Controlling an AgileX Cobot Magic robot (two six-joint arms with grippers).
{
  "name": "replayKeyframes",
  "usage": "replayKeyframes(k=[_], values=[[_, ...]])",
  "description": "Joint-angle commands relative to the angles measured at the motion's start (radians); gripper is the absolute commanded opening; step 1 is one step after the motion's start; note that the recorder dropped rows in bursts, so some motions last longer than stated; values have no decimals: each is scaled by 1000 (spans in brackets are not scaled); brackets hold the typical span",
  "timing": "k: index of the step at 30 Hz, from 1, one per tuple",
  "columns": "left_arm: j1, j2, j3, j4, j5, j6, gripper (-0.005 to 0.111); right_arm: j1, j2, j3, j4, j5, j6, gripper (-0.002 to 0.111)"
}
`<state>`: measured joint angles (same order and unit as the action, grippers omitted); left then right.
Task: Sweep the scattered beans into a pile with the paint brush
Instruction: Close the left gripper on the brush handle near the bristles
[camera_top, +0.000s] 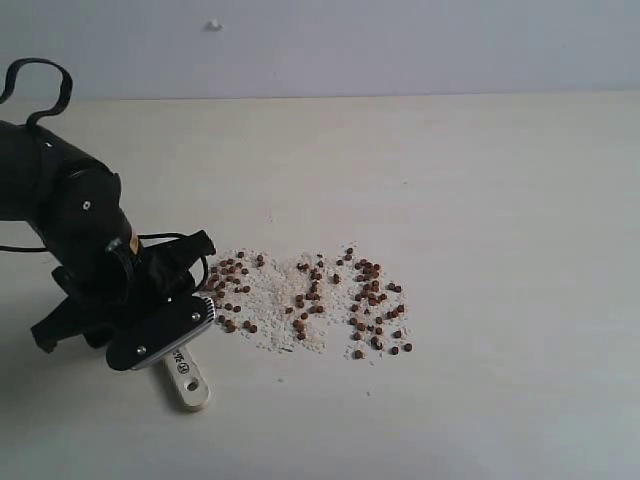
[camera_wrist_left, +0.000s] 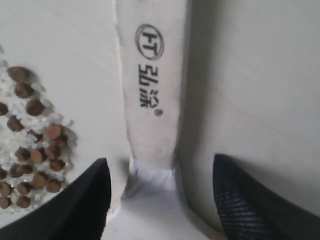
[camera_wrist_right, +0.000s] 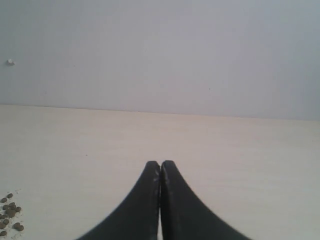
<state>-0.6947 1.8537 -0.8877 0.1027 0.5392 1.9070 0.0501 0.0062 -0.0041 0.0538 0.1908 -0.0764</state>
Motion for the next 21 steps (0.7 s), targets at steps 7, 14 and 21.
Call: replayKeyframes(k=[7,14,21], values=[[-5,41,4,-13,-7,0,41,-3,-6,4,-3,-14,-1,0],[-5,41,4,-17,84,-3,22,-3,-6,4,-3,-14,-1,0],[-5,41,4,-17,87,0,57,-3,-6,4,-1,-14,-1,0]])
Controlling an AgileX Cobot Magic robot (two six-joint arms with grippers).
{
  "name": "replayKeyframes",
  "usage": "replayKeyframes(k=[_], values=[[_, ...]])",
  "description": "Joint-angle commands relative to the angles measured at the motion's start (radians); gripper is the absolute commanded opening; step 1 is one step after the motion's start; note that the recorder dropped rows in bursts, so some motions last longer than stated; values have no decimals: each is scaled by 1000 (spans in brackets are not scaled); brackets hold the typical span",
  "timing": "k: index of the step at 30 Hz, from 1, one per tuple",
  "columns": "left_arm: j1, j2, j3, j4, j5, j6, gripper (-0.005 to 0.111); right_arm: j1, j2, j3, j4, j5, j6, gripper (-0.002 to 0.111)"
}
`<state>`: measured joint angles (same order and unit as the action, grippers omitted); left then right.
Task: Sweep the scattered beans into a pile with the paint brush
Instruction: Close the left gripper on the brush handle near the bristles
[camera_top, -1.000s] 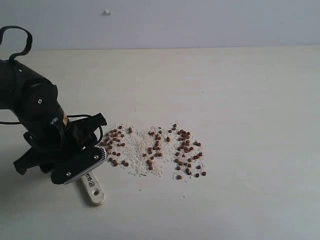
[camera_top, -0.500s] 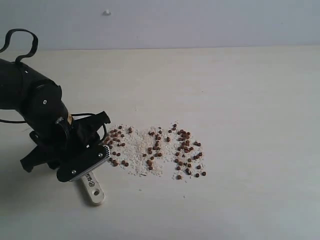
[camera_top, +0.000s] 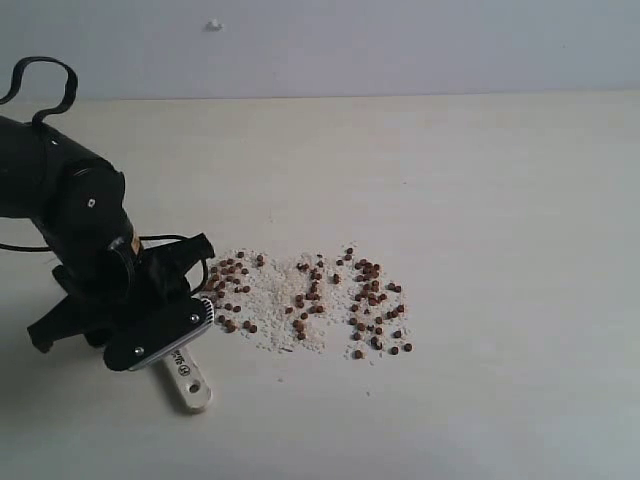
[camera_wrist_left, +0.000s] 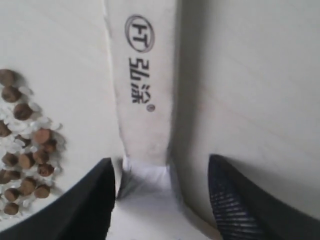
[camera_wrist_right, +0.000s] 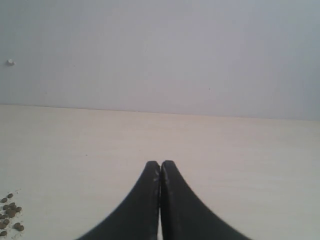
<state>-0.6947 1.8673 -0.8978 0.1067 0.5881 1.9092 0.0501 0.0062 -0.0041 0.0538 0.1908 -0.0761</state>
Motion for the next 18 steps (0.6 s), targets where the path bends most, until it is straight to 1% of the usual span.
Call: replayKeyframes(k=[1,2,4,8,9,11,13,18], values=[[-5,27,14,-21,41,-3,54,-3,-6,4,-1,-14,-1,0],[-5,27,14,-21,46,-3,47,-3,-6,4,-1,-14,-1,0],[-5,27,14,-36,38,-3,38,-3,-6,4,-1,-14,-1,0],[-5,27,14,-36,36,-5,30,-3,-6,4,-1,-14,-1,0],[-5,27,14,-36,36,-7,27,-3,-6,4,-1,-14,-1,0],[-5,27,14,-36,36,-23,17,-3,-6,4,-4,-14,-1,0],[-5,27,14,-36,22,-49,1,-3,-6,4,-4,-14,-1,0],[-5,-3,14,-36,-46,-110,0,-3,-6,4,-4,-14,-1,0]])
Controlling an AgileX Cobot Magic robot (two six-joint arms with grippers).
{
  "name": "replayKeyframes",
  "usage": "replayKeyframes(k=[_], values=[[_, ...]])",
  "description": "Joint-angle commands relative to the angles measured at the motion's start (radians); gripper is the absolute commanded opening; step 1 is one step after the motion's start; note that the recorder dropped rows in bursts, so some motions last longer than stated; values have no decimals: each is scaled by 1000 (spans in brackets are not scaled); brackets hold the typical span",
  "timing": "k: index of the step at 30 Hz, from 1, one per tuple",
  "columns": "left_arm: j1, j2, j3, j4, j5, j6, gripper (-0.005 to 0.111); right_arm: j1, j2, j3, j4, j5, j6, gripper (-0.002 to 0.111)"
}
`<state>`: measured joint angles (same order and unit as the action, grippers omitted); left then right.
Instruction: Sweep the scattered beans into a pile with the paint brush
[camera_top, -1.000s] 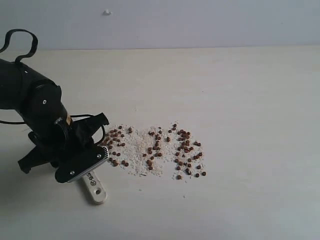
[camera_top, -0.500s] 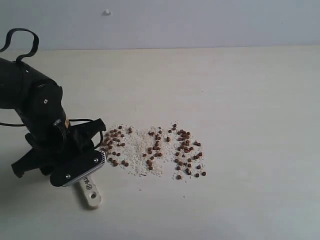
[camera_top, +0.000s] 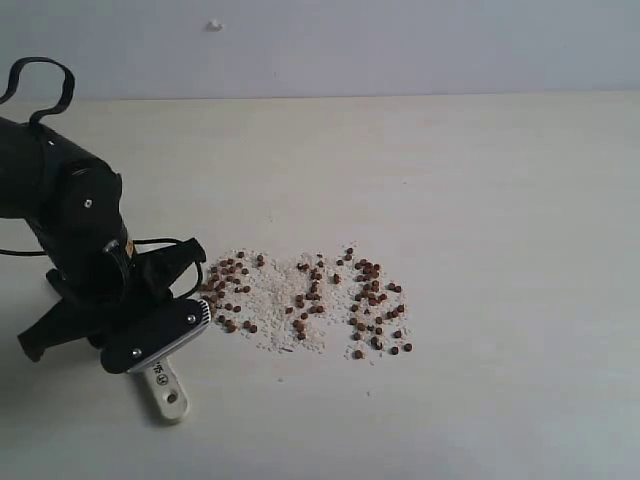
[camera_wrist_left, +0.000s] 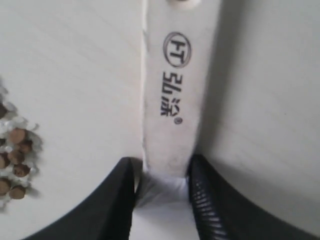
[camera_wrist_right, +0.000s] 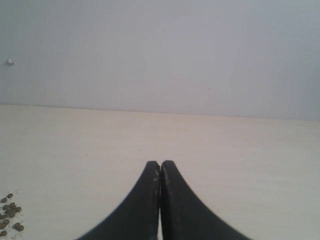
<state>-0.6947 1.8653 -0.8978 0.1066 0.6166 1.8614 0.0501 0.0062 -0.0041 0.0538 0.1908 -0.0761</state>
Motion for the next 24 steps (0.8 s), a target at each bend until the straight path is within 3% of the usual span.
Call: replayKeyframes(k=[1,18,24], values=[[-5,-14,13,-36,-80,-80,0,-3,-6,4,-4,-14,-1,0],[-3,-289,-23,55,-103,-383,0,-3,-6,4,-2,-14,-1,0],[8,-341,-23,57,-204,-502,0,-3,-6,4,-2,-14,-1,0]])
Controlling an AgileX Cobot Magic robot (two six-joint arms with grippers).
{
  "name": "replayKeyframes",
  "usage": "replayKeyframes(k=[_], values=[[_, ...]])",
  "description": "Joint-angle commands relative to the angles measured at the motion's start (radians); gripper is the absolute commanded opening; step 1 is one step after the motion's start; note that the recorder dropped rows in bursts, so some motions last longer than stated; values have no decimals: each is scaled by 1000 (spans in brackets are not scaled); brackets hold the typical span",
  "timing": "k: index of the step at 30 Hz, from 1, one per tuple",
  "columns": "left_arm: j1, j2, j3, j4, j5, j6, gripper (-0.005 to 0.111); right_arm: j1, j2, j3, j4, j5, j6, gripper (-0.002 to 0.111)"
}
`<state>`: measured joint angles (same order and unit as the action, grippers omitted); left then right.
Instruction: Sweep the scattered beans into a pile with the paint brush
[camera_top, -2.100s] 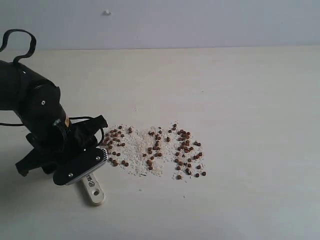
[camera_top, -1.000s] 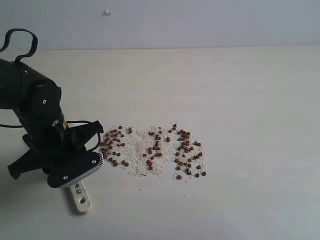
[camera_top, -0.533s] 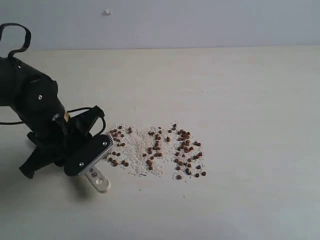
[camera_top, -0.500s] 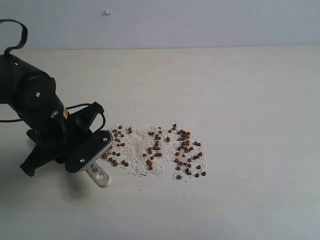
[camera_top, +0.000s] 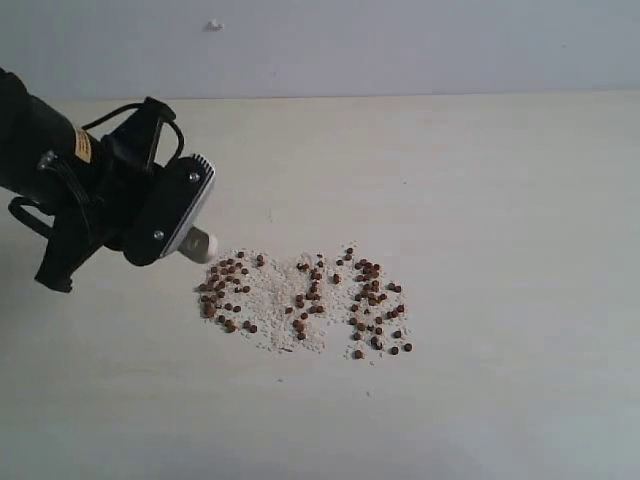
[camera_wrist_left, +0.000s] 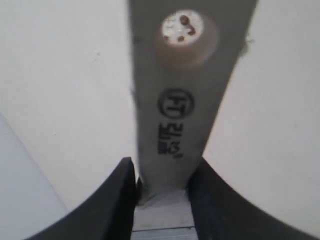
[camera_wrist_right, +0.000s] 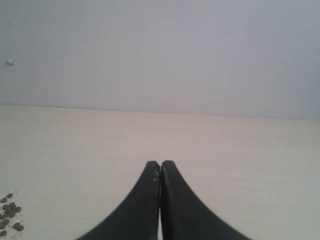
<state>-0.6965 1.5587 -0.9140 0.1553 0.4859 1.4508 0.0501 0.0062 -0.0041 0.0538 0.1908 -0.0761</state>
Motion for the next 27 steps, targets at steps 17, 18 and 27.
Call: replayKeyframes(k=[17,18,27], values=[[106,-46,-163,-81,16,-514,0,-3,-6,4,-3,-14,-1,0],[106,-46,-174,-101,16,-519,0,-3,-6,4,-3,-14,-1,0],[107,-44,-237,-185,20,-624,0,-3,-6,4,72,-173,54,0]])
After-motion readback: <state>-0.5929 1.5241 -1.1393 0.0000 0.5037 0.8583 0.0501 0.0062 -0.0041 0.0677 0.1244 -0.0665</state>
